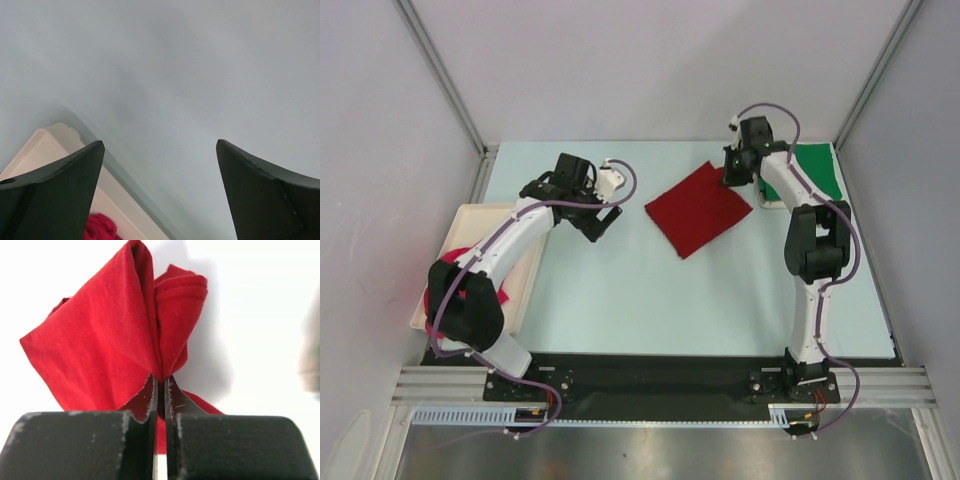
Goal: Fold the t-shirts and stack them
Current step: Neatly place the folded tshirt to the corner
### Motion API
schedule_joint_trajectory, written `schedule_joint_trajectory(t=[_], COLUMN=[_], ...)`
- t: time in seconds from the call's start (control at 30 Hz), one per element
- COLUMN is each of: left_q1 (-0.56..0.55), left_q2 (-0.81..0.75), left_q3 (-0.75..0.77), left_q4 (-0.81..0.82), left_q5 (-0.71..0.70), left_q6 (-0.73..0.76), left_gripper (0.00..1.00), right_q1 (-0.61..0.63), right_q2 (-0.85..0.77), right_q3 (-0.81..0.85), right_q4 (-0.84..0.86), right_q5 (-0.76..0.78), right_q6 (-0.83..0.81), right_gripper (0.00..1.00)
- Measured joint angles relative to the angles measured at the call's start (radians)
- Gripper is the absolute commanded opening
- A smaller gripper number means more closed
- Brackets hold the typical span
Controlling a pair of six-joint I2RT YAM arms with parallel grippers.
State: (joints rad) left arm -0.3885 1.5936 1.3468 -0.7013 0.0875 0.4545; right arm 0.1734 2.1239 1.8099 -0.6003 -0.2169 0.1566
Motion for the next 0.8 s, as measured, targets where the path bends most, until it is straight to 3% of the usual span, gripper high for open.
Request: schedule_joint_trajectory(t=[0.3,0.57,0.8], left_q1=[0.030,0.030,0.031], left_q2=[-0.027,-0.026,-0.026], left_q3=[0.000,0.000,0.000], left_q4=[-0.019,-0.019,-0.019], left_q5=[-0.058,-0.067,-0.076], left_q6=[0.008,0.010,0.018], left_gripper=[1.00,1.00,1.00], right_q1=[-0.032,-0.041,-0.060], right_q2=[0.162,0.164,0.150], right_q3=[0.550,0.634,0.634], right_q4=[-0.277,-0.281,-0.280], right_q5=[0.362,0.552,0.576], right_q6=[-0.204,-0.359,-0.442], right_gripper=[0.00,0.00,0.00])
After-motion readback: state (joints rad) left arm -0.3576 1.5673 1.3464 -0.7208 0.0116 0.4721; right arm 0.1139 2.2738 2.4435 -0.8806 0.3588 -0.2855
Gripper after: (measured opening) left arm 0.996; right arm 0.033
